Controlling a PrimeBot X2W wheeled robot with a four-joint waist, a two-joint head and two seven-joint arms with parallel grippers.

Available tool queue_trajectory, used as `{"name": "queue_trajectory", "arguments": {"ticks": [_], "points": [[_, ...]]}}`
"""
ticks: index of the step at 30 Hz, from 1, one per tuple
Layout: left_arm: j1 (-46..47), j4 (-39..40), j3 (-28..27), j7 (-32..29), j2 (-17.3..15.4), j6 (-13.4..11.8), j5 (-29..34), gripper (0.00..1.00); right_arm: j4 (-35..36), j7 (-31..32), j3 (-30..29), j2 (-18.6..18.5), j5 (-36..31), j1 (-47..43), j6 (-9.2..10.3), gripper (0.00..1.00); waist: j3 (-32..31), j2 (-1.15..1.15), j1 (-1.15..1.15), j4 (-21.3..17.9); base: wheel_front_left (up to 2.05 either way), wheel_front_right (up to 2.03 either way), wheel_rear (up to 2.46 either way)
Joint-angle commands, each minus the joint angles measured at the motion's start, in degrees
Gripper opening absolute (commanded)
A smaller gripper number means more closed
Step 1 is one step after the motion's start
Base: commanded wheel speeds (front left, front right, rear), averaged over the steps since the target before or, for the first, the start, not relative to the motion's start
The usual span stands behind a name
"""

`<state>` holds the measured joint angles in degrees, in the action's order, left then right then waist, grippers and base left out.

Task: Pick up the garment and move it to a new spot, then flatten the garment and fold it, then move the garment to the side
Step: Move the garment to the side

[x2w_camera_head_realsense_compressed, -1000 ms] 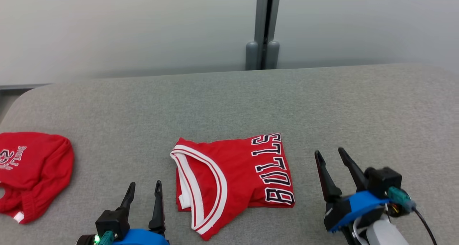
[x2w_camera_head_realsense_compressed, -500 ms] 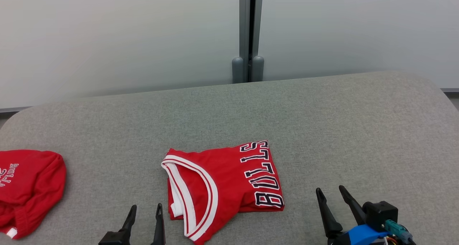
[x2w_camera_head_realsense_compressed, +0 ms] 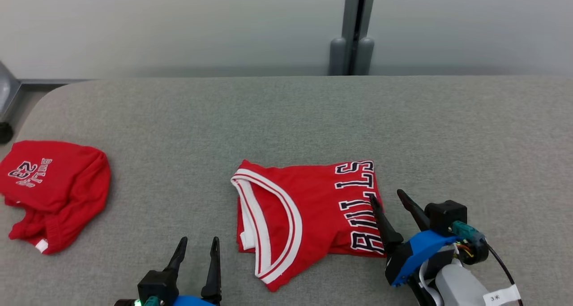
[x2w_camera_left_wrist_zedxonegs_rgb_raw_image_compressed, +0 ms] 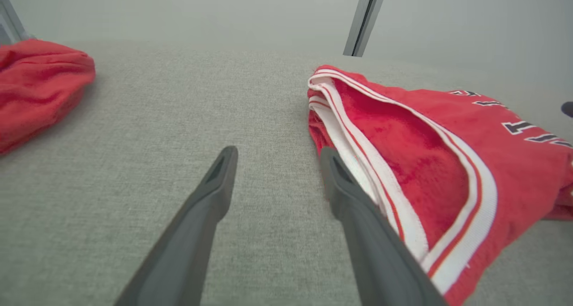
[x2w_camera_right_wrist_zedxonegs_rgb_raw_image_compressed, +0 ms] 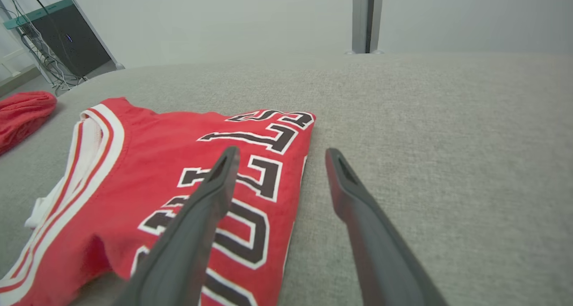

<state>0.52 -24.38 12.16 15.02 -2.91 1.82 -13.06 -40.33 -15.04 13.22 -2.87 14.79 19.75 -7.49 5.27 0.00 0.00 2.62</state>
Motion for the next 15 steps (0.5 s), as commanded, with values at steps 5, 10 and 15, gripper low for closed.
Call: {"name": "queue_trajectory", "arguments": {"ticks": [5, 10, 15], "points": [[1.51, -0.48, 0.33, 0.22, 0.0, 0.0, -0.13, 1.0, -12.0, 2.23, -1.58, -0.15, -0.91, 5.6, 0.0, 1.0, 3.64, 0.0, 0.0, 4.42, 0.0, 0.0, 0.0], [2.21, -0.53, 0.06, 0.22, 0.01, 0.06, -0.25, 1.0, -19.96, 4.41, 1.34, 0.15, 1.14, 6.51, -0.01, 0.38, 4.32, 0.0, 0.0, 5.15, 0.0, 0.0, 0.0], [2.21, -0.31, -0.35, 0.22, -0.01, 0.08, -0.22, 1.0, -22.56, 2.34, 3.58, 0.04, 3.28, 6.98, 0.05, 0.0, 3.7, 0.0, 0.0, 2.63, 0.0, 0.0, 0.0]]}}
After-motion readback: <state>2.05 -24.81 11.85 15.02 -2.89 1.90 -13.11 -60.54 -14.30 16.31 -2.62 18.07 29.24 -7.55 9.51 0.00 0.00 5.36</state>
